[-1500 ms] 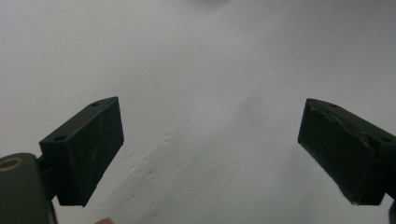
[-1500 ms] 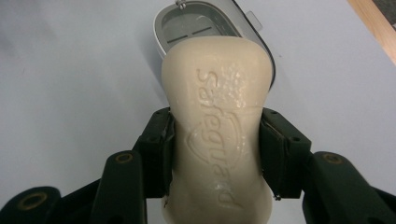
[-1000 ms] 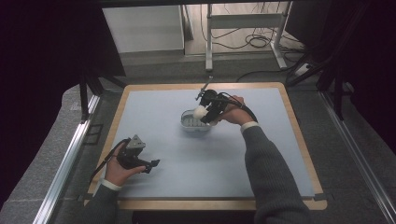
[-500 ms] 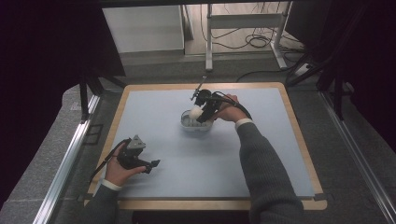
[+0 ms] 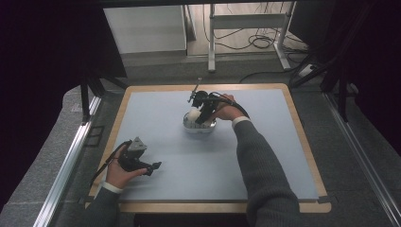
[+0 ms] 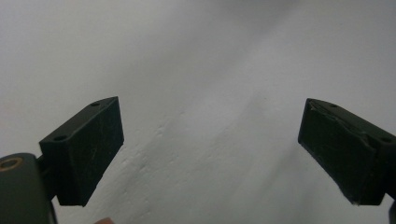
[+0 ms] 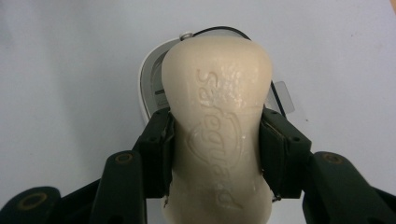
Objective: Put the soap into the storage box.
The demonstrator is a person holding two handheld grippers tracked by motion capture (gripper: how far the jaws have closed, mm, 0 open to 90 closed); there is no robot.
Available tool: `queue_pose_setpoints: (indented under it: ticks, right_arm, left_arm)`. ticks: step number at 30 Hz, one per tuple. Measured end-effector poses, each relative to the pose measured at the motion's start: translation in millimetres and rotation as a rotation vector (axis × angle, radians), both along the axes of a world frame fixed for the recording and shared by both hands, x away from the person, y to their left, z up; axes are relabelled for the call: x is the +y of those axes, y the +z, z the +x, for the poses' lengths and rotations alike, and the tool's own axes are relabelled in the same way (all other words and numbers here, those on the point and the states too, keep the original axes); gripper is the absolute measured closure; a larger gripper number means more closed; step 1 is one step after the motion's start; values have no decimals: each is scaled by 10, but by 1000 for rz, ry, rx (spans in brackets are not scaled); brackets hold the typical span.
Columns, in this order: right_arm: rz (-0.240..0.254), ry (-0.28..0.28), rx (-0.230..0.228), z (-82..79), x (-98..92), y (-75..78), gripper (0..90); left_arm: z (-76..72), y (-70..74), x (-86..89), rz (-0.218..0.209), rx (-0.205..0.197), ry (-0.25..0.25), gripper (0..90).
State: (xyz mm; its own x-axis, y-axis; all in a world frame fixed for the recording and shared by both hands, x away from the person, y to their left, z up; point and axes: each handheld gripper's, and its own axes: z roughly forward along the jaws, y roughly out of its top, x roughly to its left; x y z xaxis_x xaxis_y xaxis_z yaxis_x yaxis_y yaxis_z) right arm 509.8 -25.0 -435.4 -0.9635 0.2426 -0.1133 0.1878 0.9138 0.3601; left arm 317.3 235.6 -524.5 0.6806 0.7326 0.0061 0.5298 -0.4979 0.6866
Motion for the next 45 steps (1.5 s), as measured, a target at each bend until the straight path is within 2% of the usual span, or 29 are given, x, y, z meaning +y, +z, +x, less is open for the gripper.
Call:
queue_pose_setpoints:
  ticks: [6, 7, 9, 11, 14, 17, 19, 20, 21, 26, 30, 34, 37, 38, 45]
  right_arm:
    - [-31, 16, 4, 28, 41, -104, 492]
    - [-49, 32, -6, 36, 52, -130, 490]
    - [-57, 29, -8, 28, 62, -142, 489]
    - [-92, 50, -21, 20, 82, -180, 465]
    - [-51, 28, -22, -8, 71, -112, 447]
    - [-45, 33, -24, -23, 44, -68, 442]
    - [-25, 13, -24, -49, 1, -27, 421]
    - [0, -4, -27, -72, -49, 12, 410]
    - [0, -4, -27, -72, -49, 12, 410]
    - [70, -45, -41, -186, -225, 135, 389]
    - [124, -75, -64, -282, -381, 175, 366]
    - [164, -99, -72, -357, -497, 178, 347]
    - [192, -147, -79, -444, -625, 132, 329]
    - [192, -147, -79, -444, -625, 132, 329]
    - [246, -264, -102, -657, -941, -17, 326]
  left_arm:
    - [-3, 8, 14, -6, -2, 3, 73]
    - [-4, 7, 14, -6, -2, 4, 73]
    - [-2, 2, 10, -3, 0, 2, 73]
    - [-6, -3, 1, -7, 5, 4, 73]
    - [-4, -5, -4, -5, 4, 0, 73]
    - [1, 1, -4, -7, 7, -1, 73]
    - [2, 8, -6, -13, 5, 0, 73]
    - [4, 15, -5, -14, 5, -1, 73]
    - [5, 19, -6, -15, 4, 0, 73]
    - [19, 21, -3, -14, 3, 4, 73]
    - [9, 29, 5, -11, -1, 9, 73]
    - [-20, 22, 23, -11, -3, 14, 73]
    - [-29, 28, 31, -19, -6, 17, 73]
    - [-31, 32, 31, -21, -8, 15, 73]
    - [-26, 25, 9, -21, -7, 11, 74]
